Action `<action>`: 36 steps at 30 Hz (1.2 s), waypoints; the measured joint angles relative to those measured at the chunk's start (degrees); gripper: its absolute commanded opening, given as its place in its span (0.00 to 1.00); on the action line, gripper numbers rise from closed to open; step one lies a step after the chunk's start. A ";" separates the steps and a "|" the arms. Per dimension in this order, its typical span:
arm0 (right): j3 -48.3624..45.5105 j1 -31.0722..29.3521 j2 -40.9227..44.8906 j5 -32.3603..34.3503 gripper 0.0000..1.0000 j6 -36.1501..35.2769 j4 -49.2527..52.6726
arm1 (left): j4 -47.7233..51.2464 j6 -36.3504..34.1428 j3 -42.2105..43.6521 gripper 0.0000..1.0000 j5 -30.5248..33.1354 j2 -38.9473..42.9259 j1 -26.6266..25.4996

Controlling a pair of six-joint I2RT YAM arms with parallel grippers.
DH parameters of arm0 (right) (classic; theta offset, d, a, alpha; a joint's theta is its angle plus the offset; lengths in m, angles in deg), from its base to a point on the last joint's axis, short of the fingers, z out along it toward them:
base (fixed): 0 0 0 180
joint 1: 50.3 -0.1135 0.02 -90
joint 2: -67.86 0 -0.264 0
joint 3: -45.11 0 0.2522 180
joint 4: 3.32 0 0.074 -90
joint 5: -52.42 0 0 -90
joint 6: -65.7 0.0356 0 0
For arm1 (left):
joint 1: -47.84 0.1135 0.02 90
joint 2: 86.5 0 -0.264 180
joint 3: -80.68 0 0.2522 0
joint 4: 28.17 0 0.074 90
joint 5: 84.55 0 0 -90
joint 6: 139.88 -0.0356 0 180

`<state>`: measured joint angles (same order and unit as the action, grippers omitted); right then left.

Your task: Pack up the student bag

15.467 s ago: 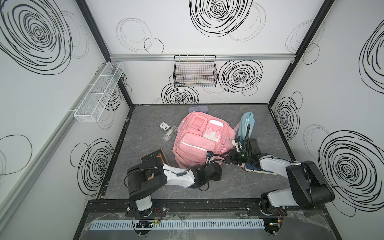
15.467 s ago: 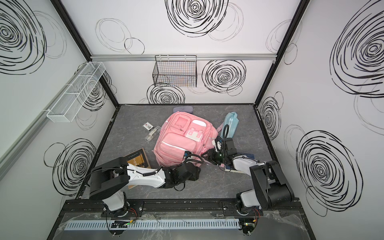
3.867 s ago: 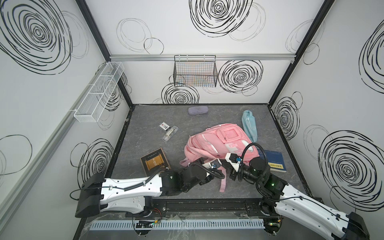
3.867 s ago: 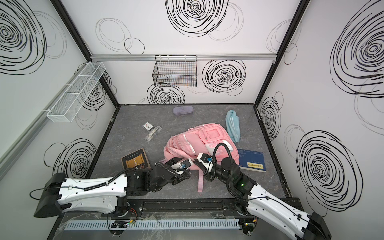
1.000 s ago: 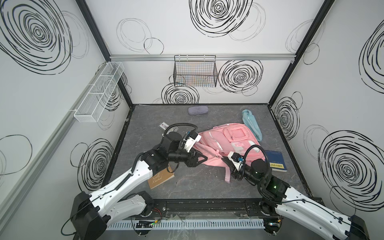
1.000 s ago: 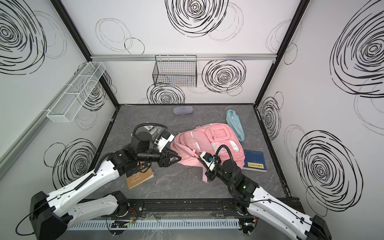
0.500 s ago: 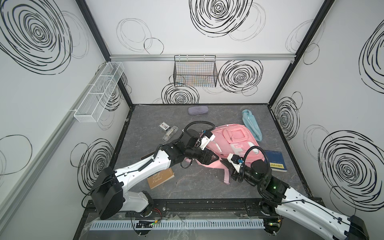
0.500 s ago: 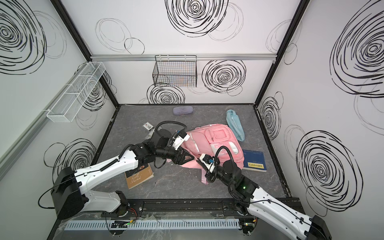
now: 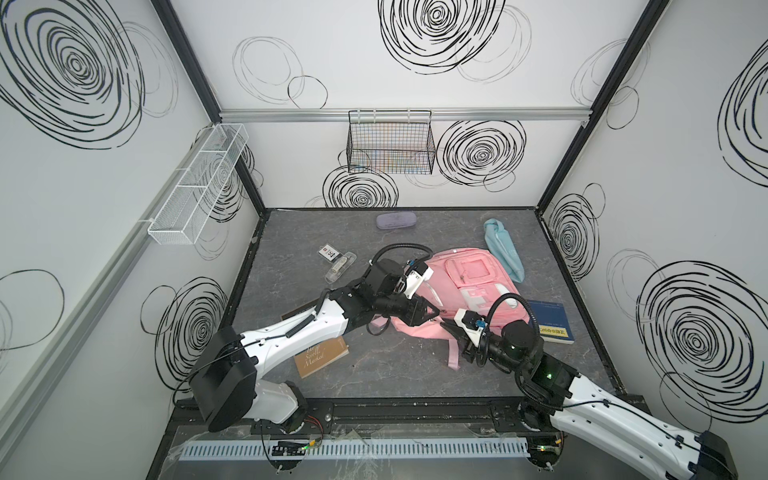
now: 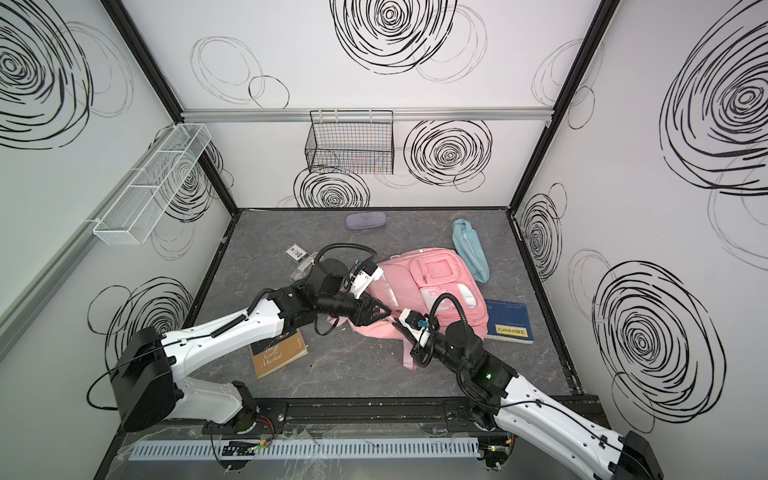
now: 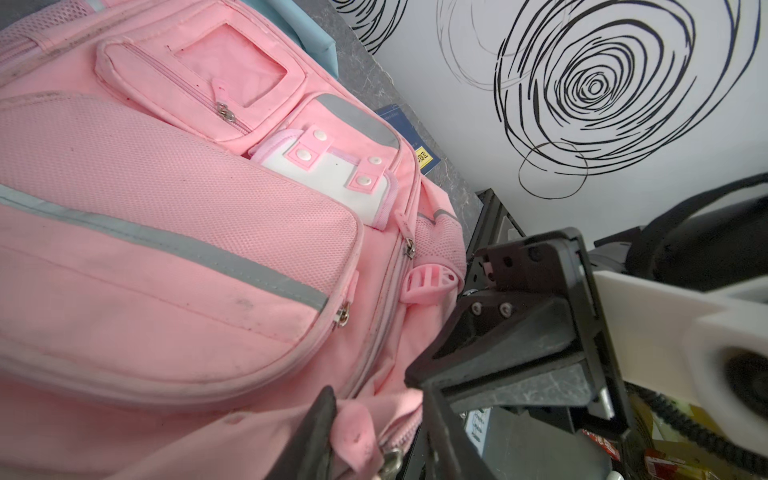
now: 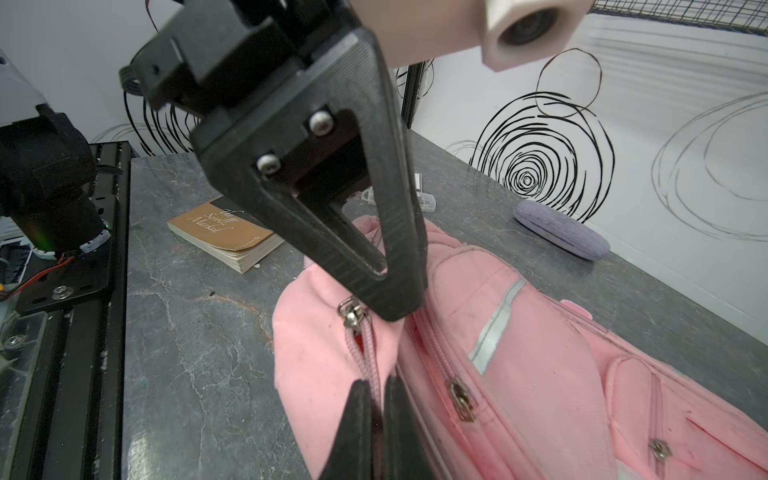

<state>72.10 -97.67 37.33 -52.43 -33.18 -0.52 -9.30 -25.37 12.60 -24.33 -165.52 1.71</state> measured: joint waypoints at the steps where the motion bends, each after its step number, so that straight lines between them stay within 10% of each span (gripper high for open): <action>1: -0.04 -0.09 0.11 -0.07 0.00 0.02 0.04 | -0.94 0.59 1.05 0.31 -0.02 0.68 0.02; 10: -0.33 -0.35 0.13 -0.44 0.00 0.24 0.31 | -10.51 9.90 7.02 0.00 -1.60 1.92 -0.02; 15: -0.33 -0.55 0.13 1.25 0.00 1.18 0.13 | -14.29 14.21 9.73 0.00 -0.11 3.37 -0.15; 18: -0.33 -1.05 0.11 1.88 0.62 2.36 -1.81 | -15.91 16.52 12.66 0.00 4.83 8.28 -1.29; 21: -0.33 -0.83 0.02 2.62 0.77 2.47 -6.23 | -15.45 18.03 15.89 0.00 9.86 14.53 -1.44; 36: 10.82 -0.61 -15.23 -11.17 0.52 -2.64 -5.64 | -16.87 15.50 16.28 0.00 17.62 17.84 -5.79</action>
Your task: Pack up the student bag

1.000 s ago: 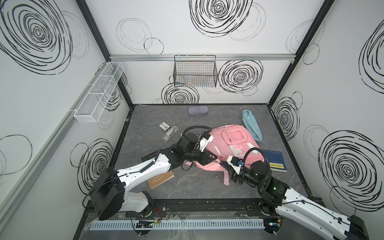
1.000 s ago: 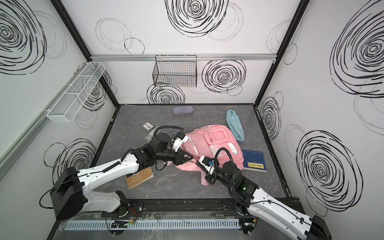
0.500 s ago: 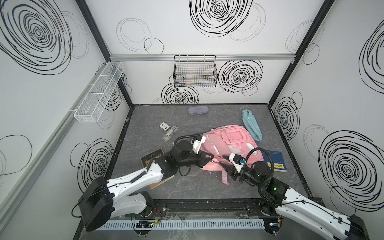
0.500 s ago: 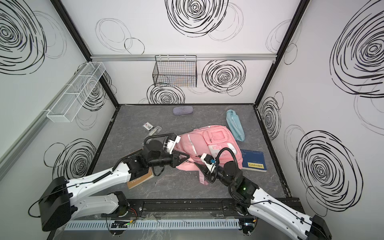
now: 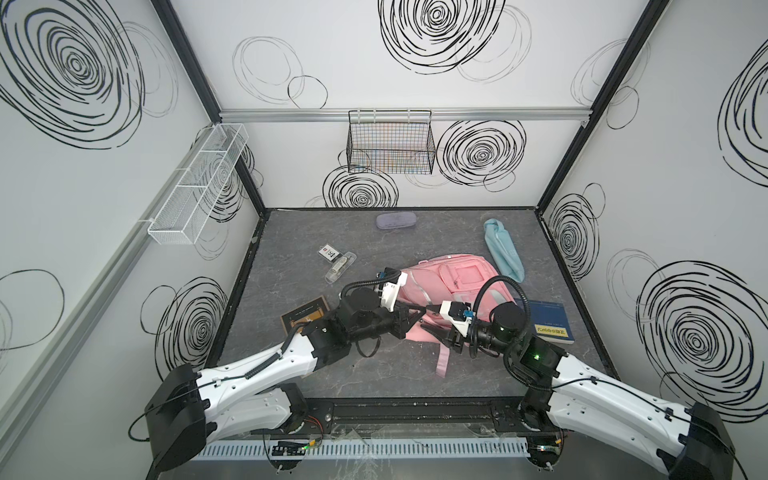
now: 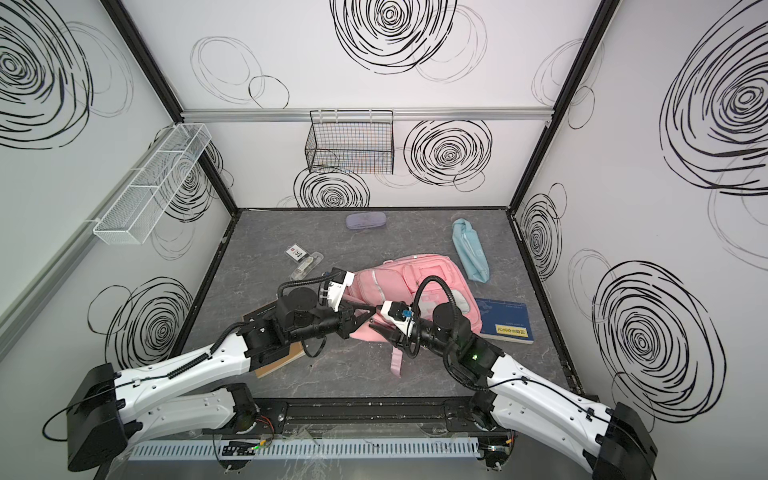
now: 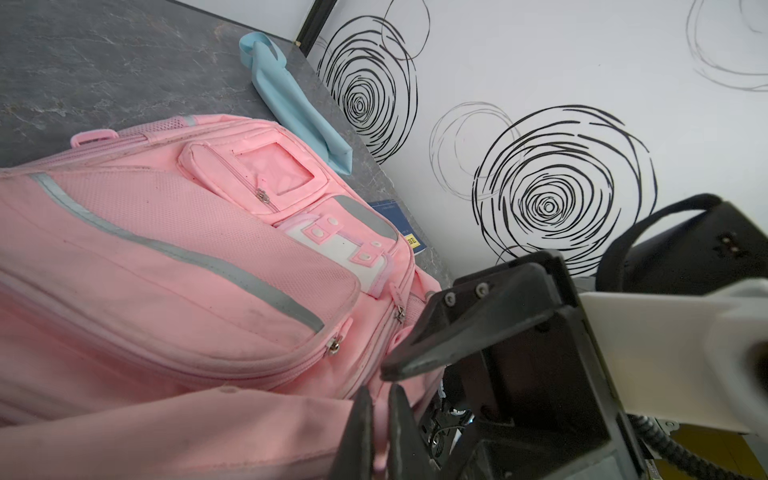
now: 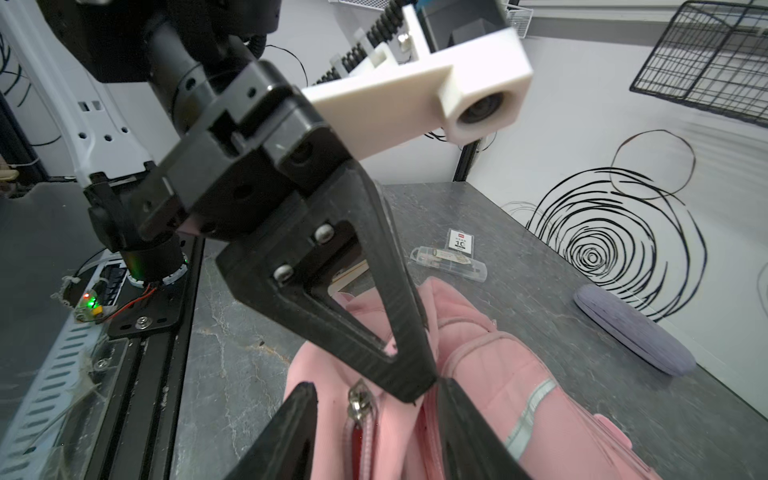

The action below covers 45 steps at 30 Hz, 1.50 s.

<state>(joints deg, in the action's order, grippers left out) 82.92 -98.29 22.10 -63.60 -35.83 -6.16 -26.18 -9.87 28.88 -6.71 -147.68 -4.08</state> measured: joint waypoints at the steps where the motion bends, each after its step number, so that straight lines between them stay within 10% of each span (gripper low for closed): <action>1: -0.11 0.00 -0.44 -0.15 0.52 0.31 0.04 | -0.17 -0.07 0.33 0.00 0.85 0.59 -0.22; 14: -1.79 -0.68 -6.40 -1.38 0.50 5.99 -7.91 | -3.56 -1.03 5.77 0.00 16.20 8.59 -6.69; 15: -1.53 -0.92 -7.54 -1.55 0.44 6.34 -8.52 | -3.76 -1.03 6.03 0.00 17.11 8.59 -7.10; 17: -0.70 -1.86 -10.32 -1.95 0.01 6.75 -9.62 | -3.87 -1.31 6.43 0.00 19.96 8.59 -8.35; 29: 1.73 -4.07 -11.80 0.96 0.00 13.81 -9.44 | -11.74 -12.09 10.05 0.00 53.00 8.74 -21.62; 34: 0.90 -4.24 -10.19 1.64 0.00 15.93 -9.46 | -18.32 -16.70 12.72 0.00 50.29 8.79 -19.82; 45: -1.22 -3.76 -4.09 5.95 0.00 17.00 -7.04 | -20.09 -19.74 12.76 0.00 17.77 8.31 -3.04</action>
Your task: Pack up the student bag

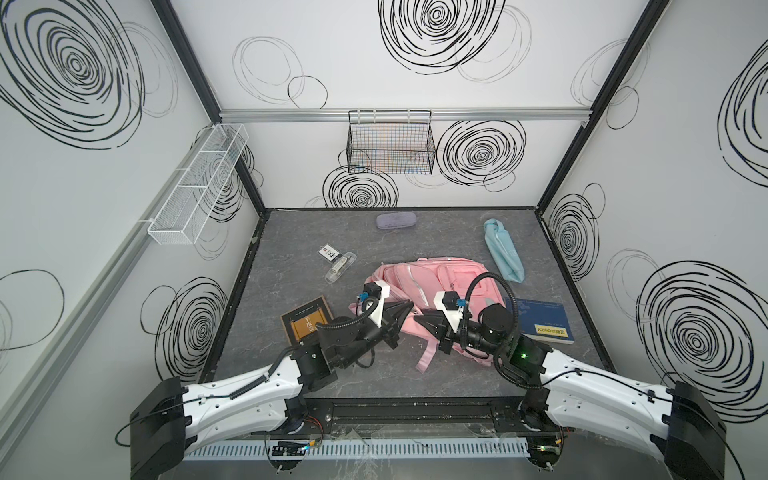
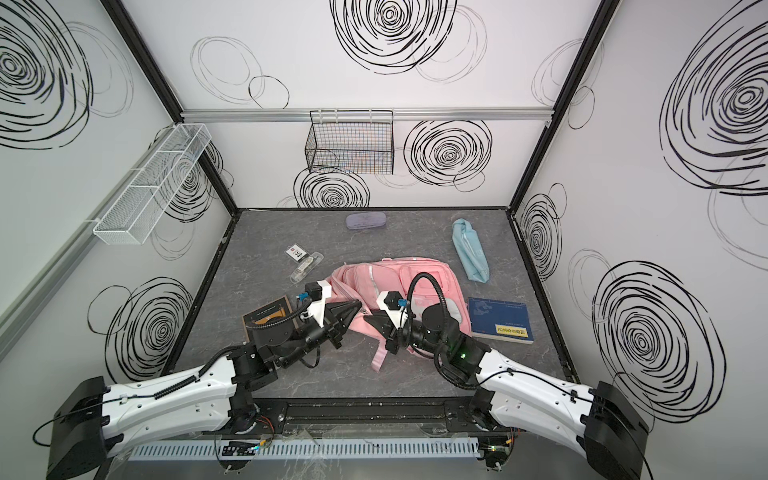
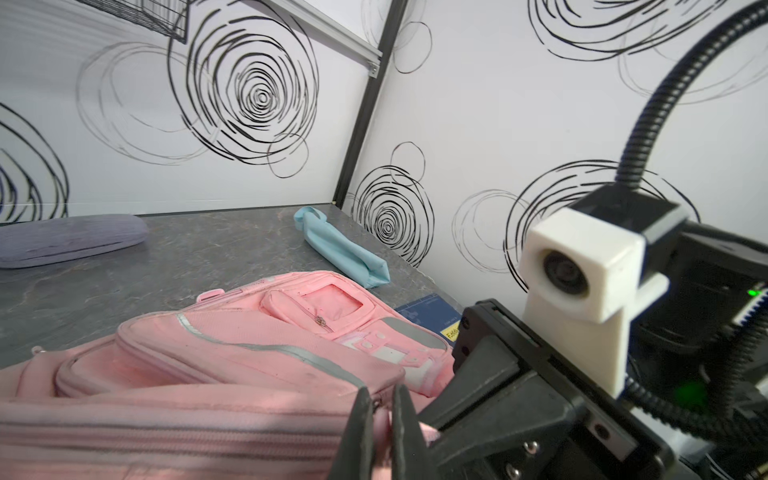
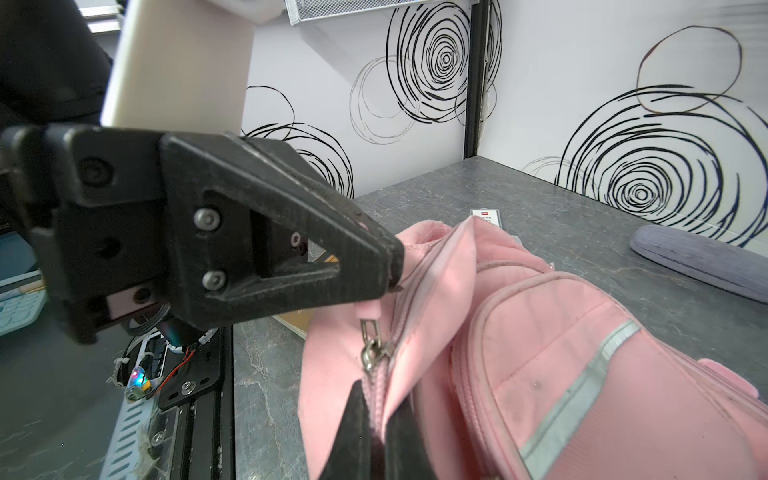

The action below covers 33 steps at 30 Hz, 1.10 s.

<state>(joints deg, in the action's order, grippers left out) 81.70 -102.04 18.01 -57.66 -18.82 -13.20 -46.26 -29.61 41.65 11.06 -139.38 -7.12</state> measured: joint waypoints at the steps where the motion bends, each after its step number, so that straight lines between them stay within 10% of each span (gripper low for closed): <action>1: -0.33 0.04 0.55 0.26 0.00 0.04 0.28 | -0.09 -0.15 0.00 0.00 -2.23 -0.31 1.01; 5: -1.11 0.42 1.97 1.64 0.00 0.20 1.60 | 0.85 -0.22 0.00 0.00 -9.29 -0.55 5.75; 9: -3.61 0.50 6.01 1.16 0.00 -0.33 4.09 | 5.53 -0.74 -0.63 0.00 19.19 2.86 16.44; 12: -3.43 0.48 4.09 1.07 0.00 -1.81 4.39 | 8.52 -0.26 -2.51 0.00 26.82 6.95 13.38; 16: -1.03 0.55 -1.07 0.24 0.00 -5.33 5.18 | 12.39 -0.35 -6.47 0.08 18.67 9.57 12.57; 21: 1.53 2.16 -2.86 -1.95 0.00 -12.52 5.73 | 29.24 -8.50 -21.00 0.75 -3.39 1.46 23.56; 26: 0.59 8.83 -3.02 -10.73 0.00 -18.49 1.40 | 52.28 -29.18 -38.93 0.80 -20.04 -15.34 27.65; 33: -1.27 10.29 -1.92 -16.13 0.00 -26.10 0.22 | 68.48 -53.68 -41.00 0.95 -29.20 -20.59 23.76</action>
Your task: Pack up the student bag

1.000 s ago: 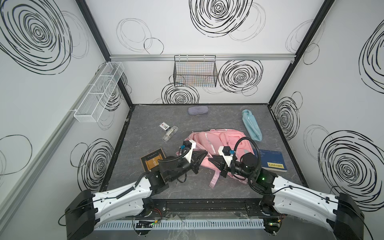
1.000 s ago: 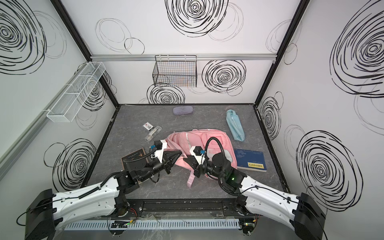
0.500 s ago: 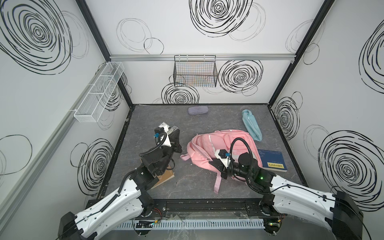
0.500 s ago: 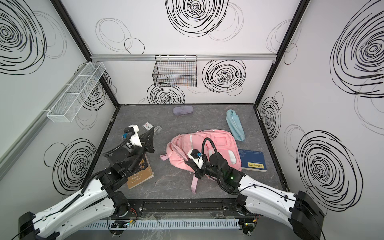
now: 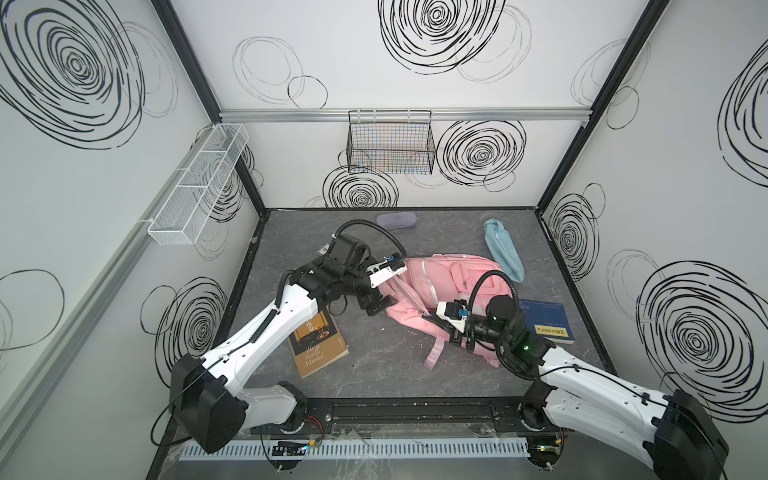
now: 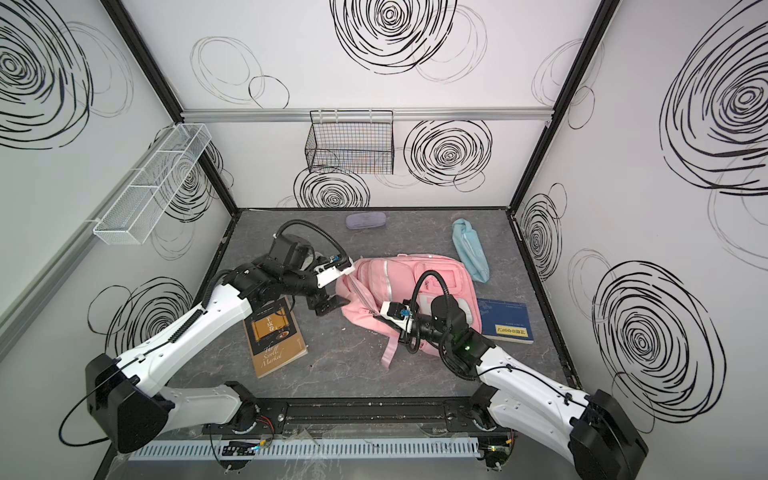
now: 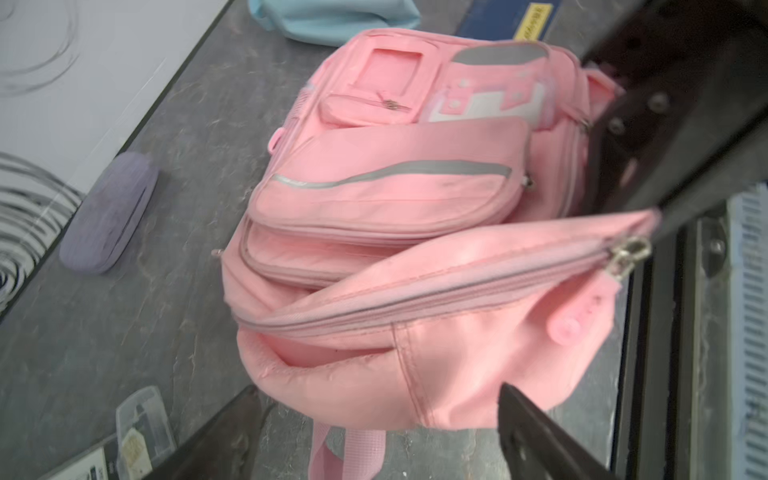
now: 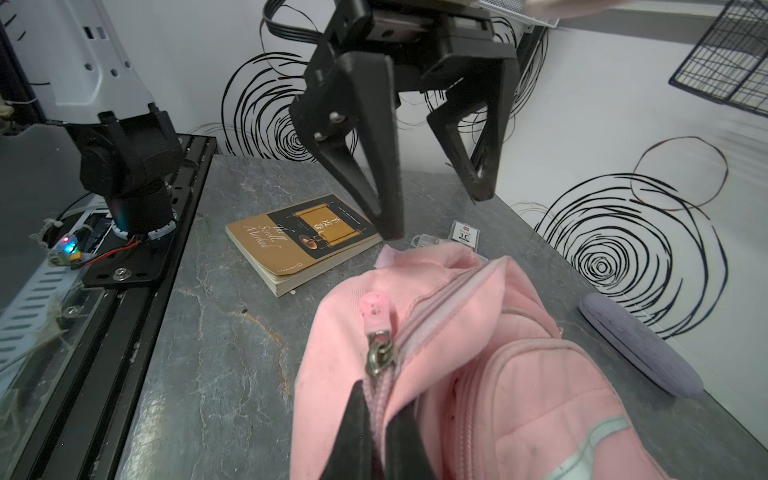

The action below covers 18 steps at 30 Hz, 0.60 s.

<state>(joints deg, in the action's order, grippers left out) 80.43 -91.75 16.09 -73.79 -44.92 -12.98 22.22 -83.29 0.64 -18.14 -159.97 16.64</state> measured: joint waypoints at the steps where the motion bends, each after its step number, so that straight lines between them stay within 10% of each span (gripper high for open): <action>1: -0.17 -0.17 0.26 -0.66 0.00 -0.83 0.02 | 0.04 -2.36 0.00 0.95 -0.44 0.31 -0.66; 18: -1.29 -5.27 7.37 1.46 0.00 -4.15 6.16 | 1.44 -14.80 -0.87 0.76 0.66 -3.41 -13.00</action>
<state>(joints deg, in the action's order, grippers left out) 79.14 -97.02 23.45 -72.32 -49.07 -6.82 23.66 -98.09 -0.23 -17.49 -163.38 3.63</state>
